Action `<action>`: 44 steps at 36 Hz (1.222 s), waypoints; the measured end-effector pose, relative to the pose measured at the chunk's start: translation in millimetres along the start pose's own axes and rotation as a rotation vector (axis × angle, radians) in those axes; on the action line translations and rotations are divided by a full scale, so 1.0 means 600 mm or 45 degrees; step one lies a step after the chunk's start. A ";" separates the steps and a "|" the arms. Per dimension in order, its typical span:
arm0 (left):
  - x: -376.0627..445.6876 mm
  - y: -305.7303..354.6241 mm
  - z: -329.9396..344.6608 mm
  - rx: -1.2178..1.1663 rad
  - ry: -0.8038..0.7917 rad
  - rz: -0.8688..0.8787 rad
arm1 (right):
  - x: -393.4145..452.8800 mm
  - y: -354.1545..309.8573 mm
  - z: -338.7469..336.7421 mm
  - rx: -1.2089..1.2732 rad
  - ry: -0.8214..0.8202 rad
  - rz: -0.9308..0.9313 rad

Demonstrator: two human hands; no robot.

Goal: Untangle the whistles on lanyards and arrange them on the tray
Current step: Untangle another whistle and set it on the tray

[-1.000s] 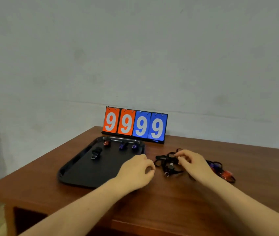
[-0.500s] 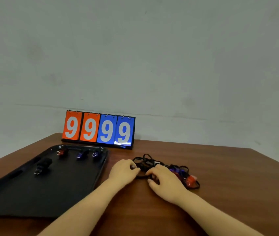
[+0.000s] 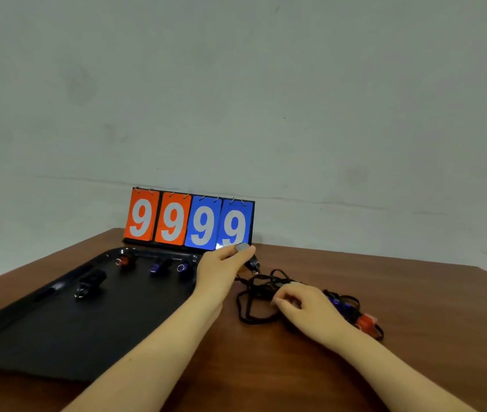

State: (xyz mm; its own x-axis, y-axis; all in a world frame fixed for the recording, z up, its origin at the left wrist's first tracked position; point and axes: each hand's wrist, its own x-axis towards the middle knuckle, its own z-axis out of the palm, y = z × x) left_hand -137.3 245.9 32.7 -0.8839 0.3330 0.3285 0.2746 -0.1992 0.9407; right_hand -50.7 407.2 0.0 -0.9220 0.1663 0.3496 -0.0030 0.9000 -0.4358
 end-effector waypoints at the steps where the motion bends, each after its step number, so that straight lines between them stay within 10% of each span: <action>1: 0.002 0.008 -0.003 0.008 -0.010 -0.006 | 0.001 -0.007 0.000 0.008 0.020 -0.031; 12: -0.005 0.008 0.011 -0.082 -0.232 -0.068 | -0.010 -0.039 -0.001 0.367 0.115 -0.073; 25: -0.005 0.007 0.011 -0.039 -0.017 0.180 | -0.016 -0.063 -0.011 1.003 -0.054 0.036; 37: 0.026 -0.019 -0.006 -0.143 0.341 -0.096 | -0.005 -0.052 -0.070 1.837 0.124 0.246; 44: 0.031 -0.012 -0.016 -0.719 0.413 -0.269 | -0.004 -0.032 -0.125 2.172 0.367 0.208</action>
State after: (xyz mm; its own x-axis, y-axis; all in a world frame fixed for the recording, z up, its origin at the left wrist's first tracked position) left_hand -159.4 244.7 31.0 -0.9897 0.1421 0.0181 -0.0779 -0.6396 0.7647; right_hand -19.8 419.6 69.6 -0.8622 0.4360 0.2577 -0.4708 -0.5022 -0.7254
